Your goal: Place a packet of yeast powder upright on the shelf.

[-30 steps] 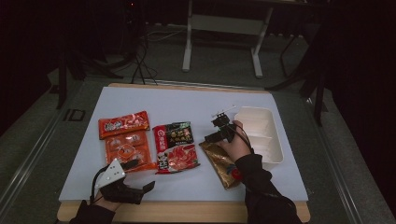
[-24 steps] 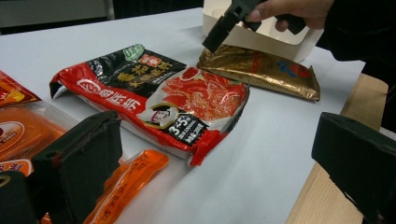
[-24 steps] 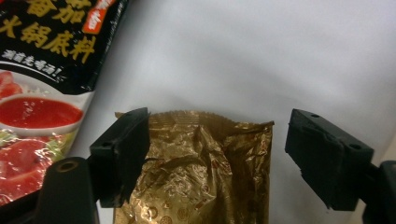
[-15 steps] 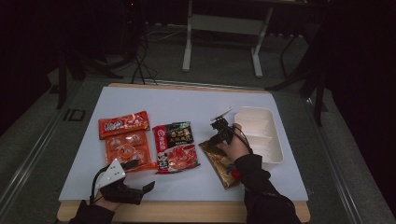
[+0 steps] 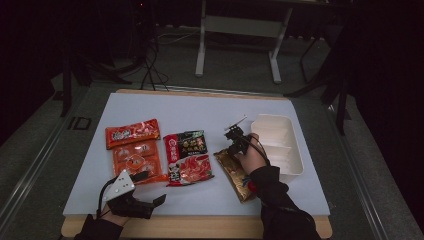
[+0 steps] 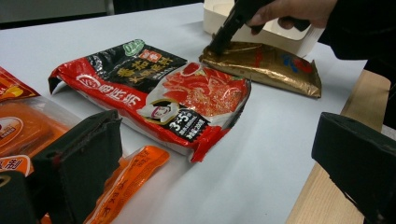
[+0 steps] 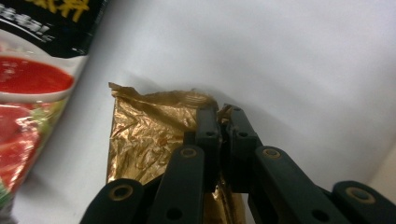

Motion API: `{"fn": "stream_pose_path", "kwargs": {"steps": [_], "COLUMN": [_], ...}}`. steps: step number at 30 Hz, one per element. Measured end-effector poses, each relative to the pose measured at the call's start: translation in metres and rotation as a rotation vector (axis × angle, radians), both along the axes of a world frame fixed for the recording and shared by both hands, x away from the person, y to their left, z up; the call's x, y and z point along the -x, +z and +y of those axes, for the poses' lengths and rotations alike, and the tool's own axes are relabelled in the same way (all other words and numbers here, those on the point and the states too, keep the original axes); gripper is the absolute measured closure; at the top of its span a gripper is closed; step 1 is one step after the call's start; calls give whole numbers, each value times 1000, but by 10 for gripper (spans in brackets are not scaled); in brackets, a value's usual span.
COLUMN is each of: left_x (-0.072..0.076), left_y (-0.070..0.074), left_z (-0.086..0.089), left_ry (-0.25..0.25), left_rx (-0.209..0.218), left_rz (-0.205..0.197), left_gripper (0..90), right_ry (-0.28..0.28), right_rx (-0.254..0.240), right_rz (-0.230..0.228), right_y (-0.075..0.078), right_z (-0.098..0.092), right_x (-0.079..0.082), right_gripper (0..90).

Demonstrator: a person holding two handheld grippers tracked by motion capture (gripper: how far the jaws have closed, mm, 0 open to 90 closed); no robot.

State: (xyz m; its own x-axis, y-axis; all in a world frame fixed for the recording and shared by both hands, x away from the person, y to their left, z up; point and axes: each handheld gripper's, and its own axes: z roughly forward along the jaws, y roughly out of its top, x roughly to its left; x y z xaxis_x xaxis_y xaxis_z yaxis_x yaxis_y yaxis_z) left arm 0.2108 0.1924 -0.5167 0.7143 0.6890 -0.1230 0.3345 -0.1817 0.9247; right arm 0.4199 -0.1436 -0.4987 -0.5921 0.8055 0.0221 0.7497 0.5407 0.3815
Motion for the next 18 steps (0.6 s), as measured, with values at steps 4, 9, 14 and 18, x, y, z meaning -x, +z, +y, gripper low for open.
{"fn": "stream_pose_path", "kwargs": {"steps": [4, 9, 14, 18], "left_x": [0, -1, -1, -1], "left_y": [0, 0, -1, -1], "left_z": [-1, -1, -1, -1], "left_ry": [-1, 2, 1, 1], "left_rx": [-3, -3, -5, -6], "left_rz": [2, 4, 4, 5], "left_gripper": [22, 23, 23, 23], "right_ry": [7, 27, 44, 48], "right_rx": [-41, -83, -125, -171], "right_rz": [-28, -56, -81, -110], "right_y": [11, 23, 34, 46], "right_z": [-4, -8, -13, -18], "right_x": [5, 12, 20, 27], "right_gripper": [871, 876, 880, 881]}}
